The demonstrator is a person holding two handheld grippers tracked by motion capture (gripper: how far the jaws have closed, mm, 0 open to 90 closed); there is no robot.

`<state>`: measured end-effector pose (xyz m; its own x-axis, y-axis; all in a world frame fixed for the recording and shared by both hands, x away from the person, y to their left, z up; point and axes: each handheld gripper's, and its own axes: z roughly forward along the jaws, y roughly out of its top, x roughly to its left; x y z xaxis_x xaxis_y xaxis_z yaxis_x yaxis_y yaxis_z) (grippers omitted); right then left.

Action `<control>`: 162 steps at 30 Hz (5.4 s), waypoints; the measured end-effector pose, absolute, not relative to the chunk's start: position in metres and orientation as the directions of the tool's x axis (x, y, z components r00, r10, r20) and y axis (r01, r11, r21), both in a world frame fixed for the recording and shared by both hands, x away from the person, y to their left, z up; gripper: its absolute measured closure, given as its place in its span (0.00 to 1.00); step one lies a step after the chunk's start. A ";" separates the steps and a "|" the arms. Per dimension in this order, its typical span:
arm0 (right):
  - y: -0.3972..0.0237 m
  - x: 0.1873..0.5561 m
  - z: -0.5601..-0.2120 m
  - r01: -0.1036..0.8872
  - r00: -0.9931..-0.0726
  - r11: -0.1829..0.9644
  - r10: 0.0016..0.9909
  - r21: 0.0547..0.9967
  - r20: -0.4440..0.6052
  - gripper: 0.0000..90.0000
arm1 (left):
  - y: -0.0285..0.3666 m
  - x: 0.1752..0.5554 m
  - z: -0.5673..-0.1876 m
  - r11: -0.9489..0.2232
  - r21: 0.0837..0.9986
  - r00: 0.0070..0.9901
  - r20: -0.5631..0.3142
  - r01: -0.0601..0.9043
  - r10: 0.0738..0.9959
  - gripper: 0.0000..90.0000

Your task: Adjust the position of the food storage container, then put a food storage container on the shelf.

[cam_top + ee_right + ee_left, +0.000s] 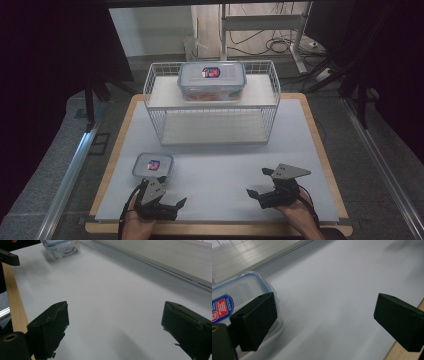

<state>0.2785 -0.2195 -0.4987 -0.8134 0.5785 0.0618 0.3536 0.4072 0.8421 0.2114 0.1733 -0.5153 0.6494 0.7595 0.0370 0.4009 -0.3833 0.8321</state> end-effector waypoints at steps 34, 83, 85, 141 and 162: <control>-0.220 0.287 -0.504 0.365 -0.822 0.425 0.564 0.828 0.073 0.11 | 0.294 0.272 -0.506 -0.091 0.802 0.260 -0.082 0.591 0.962 1.00; -0.220 0.296 -0.507 0.452 -0.783 0.423 0.610 0.785 0.122 0.08 | 0.172 0.299 -0.522 -0.262 0.702 0.544 -0.210 0.663 0.813 1.00; -0.219 0.295 -0.507 0.454 -0.785 0.429 0.608 0.781 0.123 0.10 | 0.168 0.298 -0.522 -0.270 0.698 0.554 -0.216 0.663 0.804 1.00; -0.235 0.298 -0.509 0.416 -0.794 0.472 0.606 0.778 0.057 0.09 | 0.182 0.235 -0.525 -0.407 0.754 0.656 -0.043 0.516 0.753 0.08; -0.232 0.294 -0.506 0.368 -0.806 0.495 0.592 0.787 0.004 0.09 | 0.181 0.239 -0.527 -0.384 0.785 0.663 -0.046 0.487 0.747 0.04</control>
<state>0.2940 -0.2323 -0.5055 -0.8059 0.5920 0.0041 0.3678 0.4953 0.7870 0.2394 0.1809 -0.5274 0.6629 0.7473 -0.0459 0.4867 -0.3835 0.7849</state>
